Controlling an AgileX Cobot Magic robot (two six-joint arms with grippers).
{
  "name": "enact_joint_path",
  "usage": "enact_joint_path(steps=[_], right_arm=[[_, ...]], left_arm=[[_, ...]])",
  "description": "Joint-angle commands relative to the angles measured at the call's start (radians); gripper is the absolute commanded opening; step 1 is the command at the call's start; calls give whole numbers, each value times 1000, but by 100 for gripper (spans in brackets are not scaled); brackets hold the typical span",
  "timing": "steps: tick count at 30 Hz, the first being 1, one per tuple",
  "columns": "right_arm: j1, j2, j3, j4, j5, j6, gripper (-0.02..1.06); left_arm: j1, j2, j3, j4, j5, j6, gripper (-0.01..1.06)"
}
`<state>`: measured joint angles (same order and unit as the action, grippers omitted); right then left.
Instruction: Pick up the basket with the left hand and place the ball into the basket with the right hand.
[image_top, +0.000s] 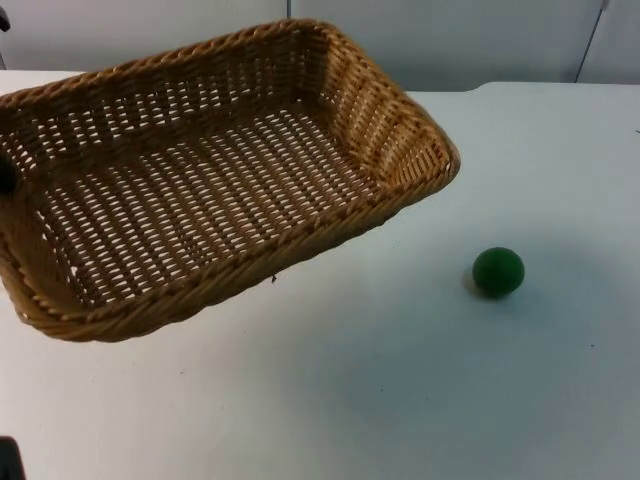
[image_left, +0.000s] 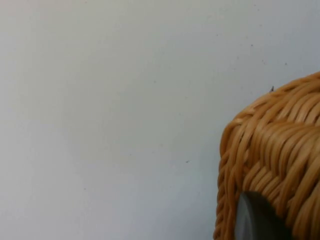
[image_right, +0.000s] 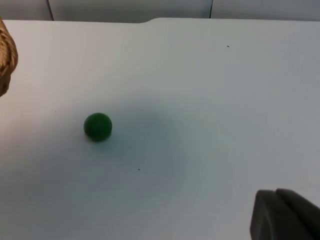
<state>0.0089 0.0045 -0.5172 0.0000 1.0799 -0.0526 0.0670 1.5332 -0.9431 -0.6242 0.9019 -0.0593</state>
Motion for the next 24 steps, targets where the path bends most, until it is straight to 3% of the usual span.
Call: enact_joint_path(steps=[1,24], right_arm=[[3,-4,7,0,-4,0,0],[3,-4,7,0,-4,0,0]], left_arm=[[0,-12,-10,-49,-9,12,0],[0,-12,-10,-48,-16,12,0]])
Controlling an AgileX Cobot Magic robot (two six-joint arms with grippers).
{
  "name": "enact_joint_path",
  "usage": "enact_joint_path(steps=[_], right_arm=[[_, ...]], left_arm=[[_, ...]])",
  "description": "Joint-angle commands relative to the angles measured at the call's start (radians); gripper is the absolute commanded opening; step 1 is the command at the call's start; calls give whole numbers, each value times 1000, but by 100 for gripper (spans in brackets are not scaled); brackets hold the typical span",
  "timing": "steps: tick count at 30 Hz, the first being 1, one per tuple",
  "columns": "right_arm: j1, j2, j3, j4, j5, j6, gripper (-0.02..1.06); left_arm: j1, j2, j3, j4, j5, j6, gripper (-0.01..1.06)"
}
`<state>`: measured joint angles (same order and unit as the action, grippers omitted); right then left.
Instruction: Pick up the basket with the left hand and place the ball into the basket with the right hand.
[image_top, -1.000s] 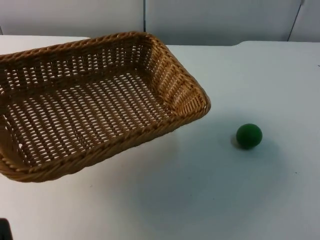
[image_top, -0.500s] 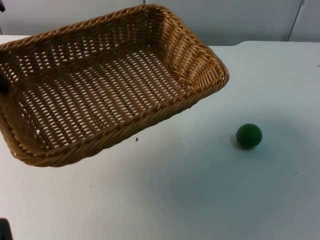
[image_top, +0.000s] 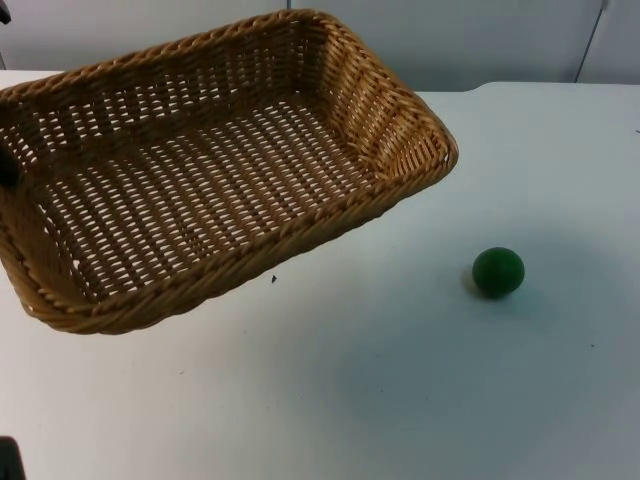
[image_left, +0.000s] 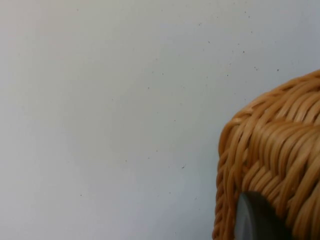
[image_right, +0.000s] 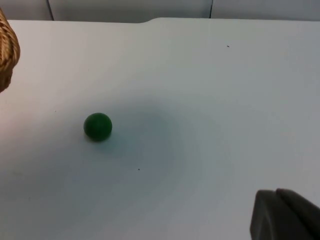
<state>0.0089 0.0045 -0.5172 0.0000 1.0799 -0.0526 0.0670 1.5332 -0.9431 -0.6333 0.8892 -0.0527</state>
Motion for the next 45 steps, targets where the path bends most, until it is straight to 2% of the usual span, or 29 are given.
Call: enact_joint_path(steps=[1,20,24,25,26,28,29,32,33,34,35,37,38,40,42,43,45], right_arm=[[3,-4,7,0,-4,0,0],[3,-4,7,0,-4,-6,0],[3,209,-9,0,-25,-20,0],[3,209,-9,0,-25,-20,0],[3,290,-22,0,-67,-22,0],[3,492,-45,0,-262,-22,0],[3,492,-45,0,-262,-22,0],[3,762,-76,-10,-437,-22,0],[11,843,-87,-14,-469,-22,0],[11,843,-87,-14,-469,-22,0],[47,983,-112,-23,-511,-15,2],[140,1153,-156,-20,-539,1,14],[140,1153,-156,-20,-539,1,14],[212,1307,-228,0,-543,1,37],[273,1428,-306,0,-542,1,55],[273,1428,-306,0,-542,1,55],[316,1532,-373,0,-563,25,67]], left_arm=[[0,-12,-10,-39,-3,5,0],[0,-12,-10,-39,-3,5,0],[0,-12,-10,-39,-3,5,0],[0,-12,-10,-39,-3,5,0],[0,-12,-10,-39,-3,5,0],[0,-12,-10,-39,-3,5,0],[0,-12,-10,-39,-3,5,0],[0,-12,-10,-39,-3,5,0],[0,-12,-10,-39,-3,5,0],[0,-12,-10,-39,-3,5,0],[0,-12,-10,-37,-5,5,0],[0,-12,-10,-37,-5,5,0],[0,-12,-10,-37,-5,5,0],[0,-12,-10,-37,-5,5,0],[0,-12,-10,-37,-5,5,0],[0,-12,-10,-37,-5,5,0],[0,-12,-10,-37,-5,5,0]])
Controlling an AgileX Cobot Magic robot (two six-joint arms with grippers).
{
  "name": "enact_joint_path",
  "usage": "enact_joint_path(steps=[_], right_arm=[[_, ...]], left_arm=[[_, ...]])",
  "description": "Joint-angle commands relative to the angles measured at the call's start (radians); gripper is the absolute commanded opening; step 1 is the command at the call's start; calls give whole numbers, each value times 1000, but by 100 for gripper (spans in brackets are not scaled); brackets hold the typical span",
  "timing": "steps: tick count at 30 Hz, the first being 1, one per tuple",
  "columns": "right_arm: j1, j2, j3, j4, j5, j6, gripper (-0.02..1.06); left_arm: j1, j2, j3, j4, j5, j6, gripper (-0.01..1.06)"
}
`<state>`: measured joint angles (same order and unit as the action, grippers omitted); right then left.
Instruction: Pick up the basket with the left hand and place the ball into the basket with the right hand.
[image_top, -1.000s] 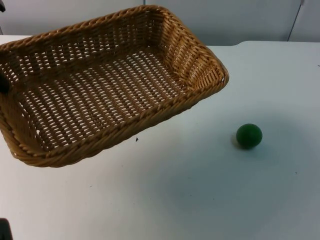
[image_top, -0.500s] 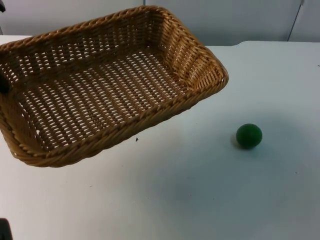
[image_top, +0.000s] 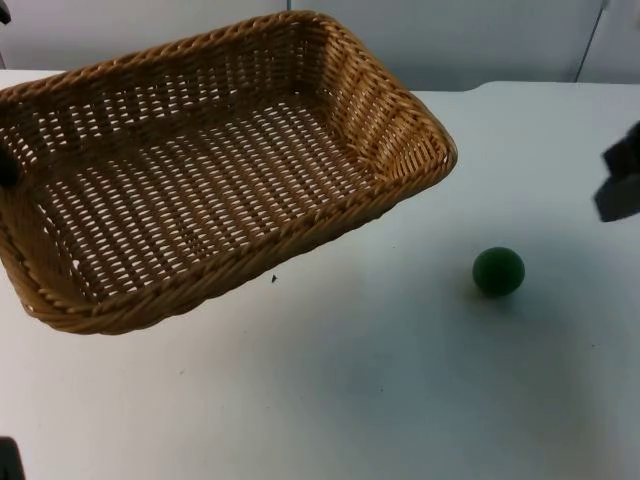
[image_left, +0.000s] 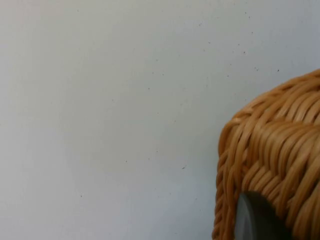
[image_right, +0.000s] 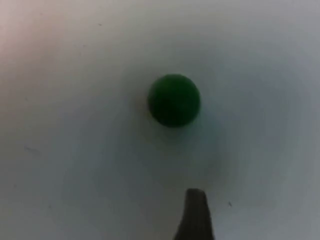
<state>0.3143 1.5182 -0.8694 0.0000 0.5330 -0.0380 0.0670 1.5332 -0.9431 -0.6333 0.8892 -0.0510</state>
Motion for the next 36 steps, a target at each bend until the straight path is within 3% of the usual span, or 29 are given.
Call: enact_joint_path(steps=[1,11,20,36], right_arm=[[30,69,-53,0,-28,25,67],[66,366,-201,0,-121,38,67],[66,464,-205,0,-207,38,67],[66,557,-218,0,-200,38,63]], left_arm=[[0,-12,-10,-37,-5,4,0],[0,-12,-10,-37,-5,4,0],[0,-12,-10,-37,-5,4,0],[0,-12,-10,-36,-4,4,0]])
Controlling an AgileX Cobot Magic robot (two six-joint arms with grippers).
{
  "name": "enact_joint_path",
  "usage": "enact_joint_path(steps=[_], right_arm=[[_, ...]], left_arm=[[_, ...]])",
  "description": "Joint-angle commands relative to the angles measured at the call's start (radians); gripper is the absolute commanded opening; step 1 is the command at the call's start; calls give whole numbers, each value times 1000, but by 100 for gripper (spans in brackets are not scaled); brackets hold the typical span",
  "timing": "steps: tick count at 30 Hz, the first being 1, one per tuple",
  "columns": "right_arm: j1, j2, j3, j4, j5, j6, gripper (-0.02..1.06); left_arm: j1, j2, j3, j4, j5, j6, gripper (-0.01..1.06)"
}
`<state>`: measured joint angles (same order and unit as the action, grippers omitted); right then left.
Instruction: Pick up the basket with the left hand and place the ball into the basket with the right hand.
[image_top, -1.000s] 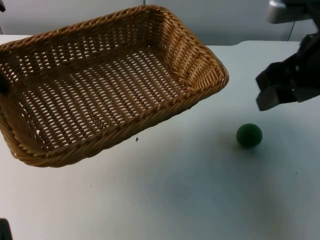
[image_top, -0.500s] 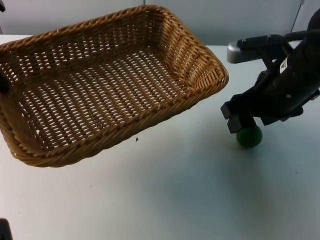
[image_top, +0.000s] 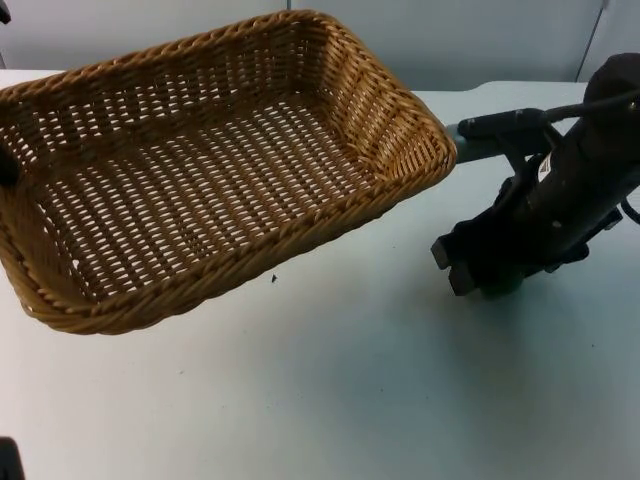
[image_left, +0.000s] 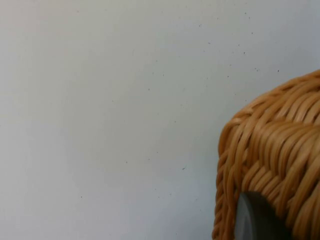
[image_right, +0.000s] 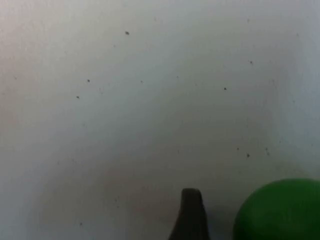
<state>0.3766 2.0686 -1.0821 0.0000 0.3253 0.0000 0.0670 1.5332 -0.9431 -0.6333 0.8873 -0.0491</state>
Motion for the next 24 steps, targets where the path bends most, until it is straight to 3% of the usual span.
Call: enact_joint_path(steps=[1,3,6,7,9,11,13,15,17,20,24], right_arm=[[4,10,-5,0,12,0,62],[4,15,-5,0,12,0,58],[1,11,-17,-29,21,0,25],[1,11,-17,-29,21,0,25],[-7,-27,-72,-94,84,0,0],[-7,-51,-105,-126,124,0,0],[-16,-117,-213,-247,221,69,0],[-16,-162,-304,-296,289,91,0],[-16,-182,-344,-290,317,83,0],[22,-243,-458,-208,398,46,0],[82,-282,-500,-115,423,0,0]], left_arm=[[0,-12,-10,-36,-3,2,0],[0,-12,-10,-36,-3,2,0],[0,-12,-10,-36,-3,2,0],[0,-12,-10,-36,-3,2,0],[0,-12,-10,-36,-3,2,0],[0,-12,-10,-36,-3,2,0],[0,-12,-10,-36,-3,2,0],[0,-12,-10,-36,-3,2,0],[0,-12,-10,-36,-3,2,0],[0,-12,-10,-36,-3,2,0],[0,-12,-10,-36,-3,2,0]])
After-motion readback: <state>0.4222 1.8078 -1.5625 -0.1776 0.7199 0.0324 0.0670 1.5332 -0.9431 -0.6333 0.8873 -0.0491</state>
